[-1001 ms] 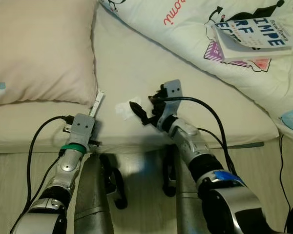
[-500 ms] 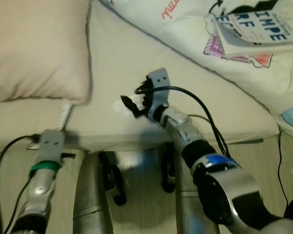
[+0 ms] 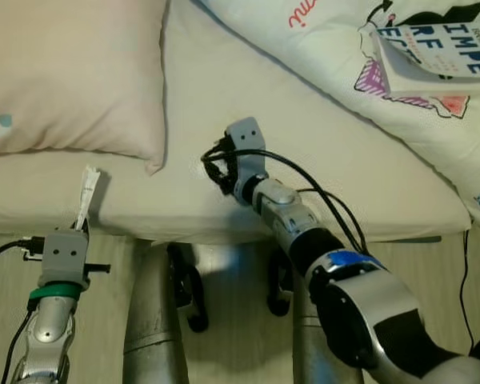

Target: Clean up the room

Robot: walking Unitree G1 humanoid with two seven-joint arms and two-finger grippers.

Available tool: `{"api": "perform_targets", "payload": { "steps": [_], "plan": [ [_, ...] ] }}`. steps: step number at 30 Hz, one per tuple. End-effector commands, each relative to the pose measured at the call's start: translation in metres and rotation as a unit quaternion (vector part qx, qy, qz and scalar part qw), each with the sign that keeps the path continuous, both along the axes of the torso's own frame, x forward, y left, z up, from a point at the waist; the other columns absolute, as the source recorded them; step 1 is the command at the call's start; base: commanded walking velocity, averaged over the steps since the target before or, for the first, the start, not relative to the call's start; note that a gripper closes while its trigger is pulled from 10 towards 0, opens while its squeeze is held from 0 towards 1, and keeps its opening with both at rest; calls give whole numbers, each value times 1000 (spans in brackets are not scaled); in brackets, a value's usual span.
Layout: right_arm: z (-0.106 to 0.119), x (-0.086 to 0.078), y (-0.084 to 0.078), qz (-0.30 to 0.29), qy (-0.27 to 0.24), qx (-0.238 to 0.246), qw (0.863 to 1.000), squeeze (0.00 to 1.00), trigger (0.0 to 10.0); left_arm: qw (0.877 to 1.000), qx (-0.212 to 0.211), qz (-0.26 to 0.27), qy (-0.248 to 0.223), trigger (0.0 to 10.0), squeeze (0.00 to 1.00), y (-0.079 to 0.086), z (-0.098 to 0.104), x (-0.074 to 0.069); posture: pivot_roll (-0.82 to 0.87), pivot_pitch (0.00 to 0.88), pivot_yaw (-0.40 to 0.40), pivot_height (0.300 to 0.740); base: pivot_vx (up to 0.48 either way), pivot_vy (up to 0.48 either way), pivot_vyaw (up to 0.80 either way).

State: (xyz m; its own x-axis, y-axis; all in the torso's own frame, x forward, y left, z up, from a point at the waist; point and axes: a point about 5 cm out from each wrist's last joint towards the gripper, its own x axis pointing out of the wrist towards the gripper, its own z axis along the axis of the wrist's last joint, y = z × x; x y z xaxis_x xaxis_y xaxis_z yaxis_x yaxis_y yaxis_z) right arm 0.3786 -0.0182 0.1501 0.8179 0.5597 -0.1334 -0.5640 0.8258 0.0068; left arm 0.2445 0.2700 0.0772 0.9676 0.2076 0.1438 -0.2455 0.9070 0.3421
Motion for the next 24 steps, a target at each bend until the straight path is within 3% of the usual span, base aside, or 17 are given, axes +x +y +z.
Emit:
{"api": "perform_targets", "payload": {
  "steps": [1,5,13,15,16,18,19,21,22,23,24],
  "plan": [
    [-21,-9,1,1,38,-13,999,0,0,999,-11,12,34,10000,0,3,-15,-12,18,570,39,605,0,0,0],
    [-28,-7,-10,-27,47,-22,998,0,0,999,-13,3,36,10000,0,-3,-13,-9,10,560,40,605,0,0,0],
    [-30,-7,-13,-41,49,-10,998,0,0,999,-14,1,38,10000,0,-6,-10,-9,12,541,39,605,0,0,0],
    [-24,-7,-9,-30,49,39,998,0,0,999,-16,3,39,10000,0,-7,-9,-8,11,532,38,605,0,0,0],
    [-24,-7,-9,-30,49,39,998,0,0,999,-16,3,39,10000,0,-7,-9,-8,11,532,38,605,0,0,0],
    [-13,-6,-4,-8,42,101,994,0,0,999,-21,4,35,10000,0,-9,-6,-5,6,515,36,605,0,0,0],
    [-13,-6,-4,-8,42,101,994,0,0,999,-21,4,35,10000,0,-9,-6,-5,6,515,36,605,0,0,0],
    [2,-2,-4,0,41,180,983,0,0,999,-28,5,31,10000,0,-10,-4,2,-1,484,27,605,0,0,0],
    [2,-2,-4,0,41,180,983,0,0,999,-28,5,31,10000,0,-10,-4,2,-1,484,27,605,0,0,0],
    [17,2,-7,9,36,253,967,0,0,999,-46,13,24,10000,0,-10,-3,7,-8,451,22,605,0,0,0],
    [22,4,-8,15,33,281,959,0,0,998,-57,17,21,10000,0,-10,-2,9,-8,451,22,605,0,0,0]
  ]
}}
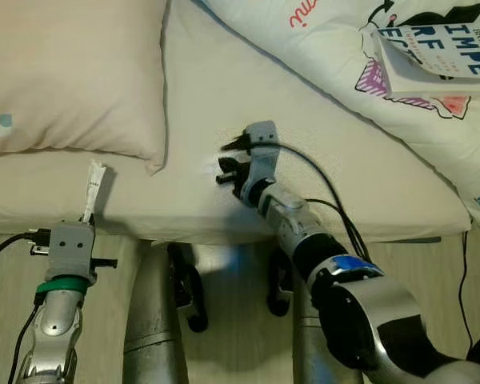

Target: Clean up the room

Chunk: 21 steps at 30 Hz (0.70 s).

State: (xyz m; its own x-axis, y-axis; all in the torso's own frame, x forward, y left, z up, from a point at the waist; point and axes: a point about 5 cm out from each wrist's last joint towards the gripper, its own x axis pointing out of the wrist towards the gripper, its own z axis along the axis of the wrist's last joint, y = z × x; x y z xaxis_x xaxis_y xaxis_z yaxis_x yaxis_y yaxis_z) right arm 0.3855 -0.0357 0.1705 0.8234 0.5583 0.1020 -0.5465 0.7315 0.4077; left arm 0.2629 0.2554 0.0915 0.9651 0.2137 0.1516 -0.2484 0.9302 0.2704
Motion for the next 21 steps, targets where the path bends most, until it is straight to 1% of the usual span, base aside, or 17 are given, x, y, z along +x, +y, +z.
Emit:
{"api": "perform_targets", "payload": {
  "steps": [1,2,3,4,5,6,7,9,10,13,14,15,16,18,19,20,21],
  "plan": [
    [2,-3,9,22,7,48,999,0,0,999,-21,18,33,10000,0,4,-17,-9,-8,451,22,605,0,0,0],
    [9,-3,8,34,-1,87,996,0,0,999,-30,21,32,10000,0,5,-17,-7,-13,430,18,605,0,0,0],
    [23,-4,4,66,-20,160,985,0,0,997,-58,33,25,10000,0,5,-16,-3,-27,386,13,605,0,0,0],
    [27,-5,2,79,-28,180,980,0,0,997,-67,38,24,10000,0,6,-16,-1,-27,386,13,605,0,0,0],
    [27,-5,2,79,-28,180,980,0,0,997,-67,38,24,10000,0,6,-16,-1,-27,386,13,605,0,0,0],
    [29,-8,-1,94,-41,185,977,0,0,995,-85,48,18,10000,0,8,-14,3,-37,355,10,605,0,0,0],
    [29,-8,-1,94,-41,185,977,0,0,995,-85,48,18,10000,0,8,-14,3,-37,355,10,605,0,0,0],
    [23,-13,-5,99,-48,168,980,0,0,993,-98,58,13,10000,0,12,-12,8,-55,306,7,605,0,0,0],
    [23,-13,-5,99,-48,168,980,0,0,993,-98,58,13,10000,0,12,-12,8,-55,306,7,605,0,0,0],
    [2,-16,-11,82,-34,120,989,0,0,991,-113,69,3,10000,0,18,-9,15,-61,259,5,605,0,0,0],
    [-4,-18,-14,80,-29,114,990,0,0,990,-118,72,0,10000,0,19,-8,16,-60,246,6,605,0,0,0],
    [-13,-20,-15,82,-21,96,992,0,0,989,-130,75,-3,10000,0,20,-8,18,-62,224,5,605,0,0,0],
    [-13,-20,-15,82,-21,96,992,0,0,989,-130,75,-3,10000,0,20,-8,18,-62,224,5,605,0,0,0],
    [-21,-23,-17,88,-13,78,993,0,0,987,-144,77,-6,10000,0,21,-8,19,-62,224,5,605,0,0,0],
    [-27,-25,-19,88,0,77,993,0,0,985,-152,78,-3,10000,0,20,-10,20,-61,194,4,610,0,0,0],
    [-42,-28,-25,83,22,66,994,0,0,982,-173,77,11,10000,0,19,-18,20,-61,163,6,615,0,0,0],
    [-54,-32,-30,78,40,55,995,0,0,979,-188,80,22,10000,0,19,-25,18,-60,156,7,620,0,0,0]
  ]
}}
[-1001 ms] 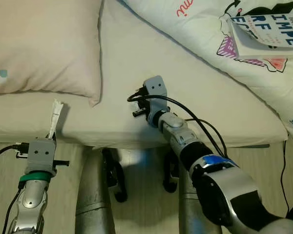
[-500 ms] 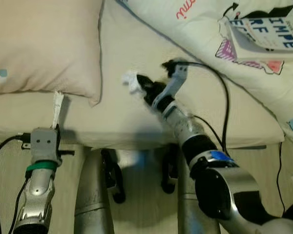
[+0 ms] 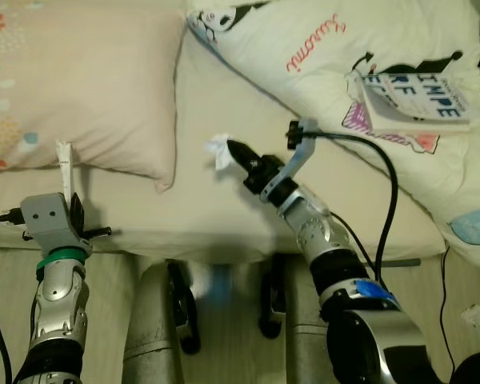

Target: Clean up the room

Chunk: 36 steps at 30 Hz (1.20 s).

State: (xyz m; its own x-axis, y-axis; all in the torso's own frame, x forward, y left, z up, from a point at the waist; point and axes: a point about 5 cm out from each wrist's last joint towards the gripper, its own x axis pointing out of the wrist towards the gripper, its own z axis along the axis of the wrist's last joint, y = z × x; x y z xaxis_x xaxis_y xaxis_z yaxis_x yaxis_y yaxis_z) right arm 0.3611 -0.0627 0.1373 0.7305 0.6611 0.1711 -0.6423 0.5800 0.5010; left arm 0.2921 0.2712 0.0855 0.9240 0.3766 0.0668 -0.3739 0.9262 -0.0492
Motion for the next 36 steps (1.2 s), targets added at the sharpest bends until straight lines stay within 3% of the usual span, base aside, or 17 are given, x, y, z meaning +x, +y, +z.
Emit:
{"api": "perform_targets", "payload": {
  "steps": [1,4,7,11,17,22,23,24,26,27,29,30,31,32,33,34,36],
  "plan": [
    [-35,-12,-9,-2,52,-32,998,0,0,998,-50,15,43,10000,0,4,-28,-14,-60,135,7,625,0,0,0],
    [-47,-16,-15,-8,66,-50,997,0,0,996,-62,27,56,10000,0,6,-36,-19,-64,124,9,630,0,0,0],
    [-66,-24,-30,-26,93,-77,992,0,0,990,-70,64,108,10000,0,16,-60,-37,-64,101,8,645,0,0,0],
    [-76,-28,-39,-39,110,-89,989,0,0,980,-71,94,162,10000,0,25,-78,-54,-55,82,15,660,0,0,0],
    [-87,-33,-43,-47,132,-109,984,0,0,971,-72,96,205,10000,0,28,-93,-68,-48,69,17,685,0,0,0],
    [-107,-44,-46,-48,162,-166,972,0,0,958,-87,105,251,10000,0,26,-110,-84,-54,53,16,700,0,0,0],
    [-119,-52,-50,-49,178,-202,962,0,0,952,-96,109,270,10000,0,24,-117,-91,-53,50,13,705,0,0,0],
    [-119,-52,-50,-49,178,-202,962,0,0,952,-96,109,270,10000,0,24,-117,-91,-53,50,13,705,0,0,0],
    [-146,-75,-62,-51,220,-277,934,0,0,936,-127,121,306,10000,0,18,-132,-107,-61,38,13,715,0,0,0],
    [-146,-75,-62,-51,220,-277,934,0,0,936,-127,121,306,10000,0,18,-132,-107,-61,38,13,715,0,0,0],
    [-167,-96,-74,-63,268,-295,915,0,0,918,-149,131,343,10000,0,12,-146,-124,-60,29,8,725,0,0,0],
    [-167,-96,-74,-63,268,-295,915,0,0,918,-149,131,343,10000,0,12,-146,-124,-60,29,8,725,0,0,0],
    [-175,-106,-80,-68,291,-303,905,0,0,906,-159,142,365,10000,0,10,-153,-135,-63,21,9,730,0,0,0],
    [-184,-117,-86,-71,312,-318,893,0,4471,891,-176,158,386,10000,0,8,-161,-149,-72,11,11,730,0,0,0],
    [-184,-117,-86,-71,312,-318,893,0,4471,891,-176,158,386,10000,0,8,-161,-149,-72,11,11,730,0,0,0],
    [-199,-138,-95,-66,336,-355,870,0,10000,863,-188,170,438,10000,0,0,-174,-178,-84,7,15,730,0,0,519],
    [-201,-141,-97,-68,340,-360,866,0,10000,859,-185,165,448,10000,0,-2,-176,-182,-84,7,15,730,0,0,591]
  ]
}}
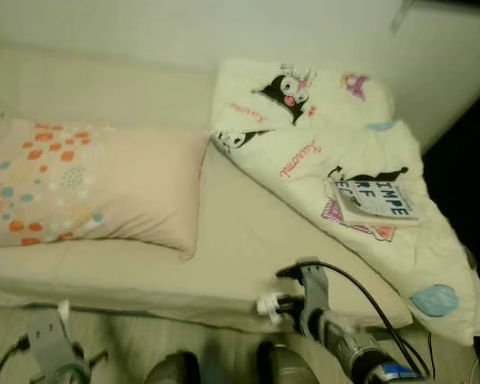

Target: Clean up the room

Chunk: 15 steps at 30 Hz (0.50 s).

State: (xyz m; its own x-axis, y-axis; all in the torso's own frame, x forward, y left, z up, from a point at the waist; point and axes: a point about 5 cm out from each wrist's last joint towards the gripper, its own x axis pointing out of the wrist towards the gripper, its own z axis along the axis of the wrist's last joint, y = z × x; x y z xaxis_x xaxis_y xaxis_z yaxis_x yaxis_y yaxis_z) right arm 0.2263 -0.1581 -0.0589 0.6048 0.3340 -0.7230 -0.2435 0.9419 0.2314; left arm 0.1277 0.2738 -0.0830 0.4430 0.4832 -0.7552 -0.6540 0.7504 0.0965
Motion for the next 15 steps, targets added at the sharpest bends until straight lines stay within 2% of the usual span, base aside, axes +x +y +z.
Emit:
{"api": "perform_targets", "payload": {
  "steps": [1,4,6,11,15],
  "plan": [
    [-5,-8,-3,1,18,-16,1000,0,10000,999,-13,1,41,10000,0,-5,-9,-20,-84,7,15,730,0,0,663],
    [-10,-15,-6,-29,37,-4,999,0,10000,998,-19,-14,52,10000,0,-9,-12,-24,-88,2,17,730,0,0,650],
    [-15,-25,-14,-61,56,-3,997,0,10000,998,-29,-28,55,10000,0,-13,-14,-28,-80,0,19,730,0,0,659],
    [-19,-33,-22,-65,69,-20,995,0,10000,997,-40,-46,56,10000,0,-18,-16,-29,-71,0,16,730,0,0,684],
    [-19,-32,-24,-65,67,-30,995,0,10000,996,-42,-65,51,10000,0,-19,-15,-24,-67,0,14,730,0,0,717]
  ]
}}
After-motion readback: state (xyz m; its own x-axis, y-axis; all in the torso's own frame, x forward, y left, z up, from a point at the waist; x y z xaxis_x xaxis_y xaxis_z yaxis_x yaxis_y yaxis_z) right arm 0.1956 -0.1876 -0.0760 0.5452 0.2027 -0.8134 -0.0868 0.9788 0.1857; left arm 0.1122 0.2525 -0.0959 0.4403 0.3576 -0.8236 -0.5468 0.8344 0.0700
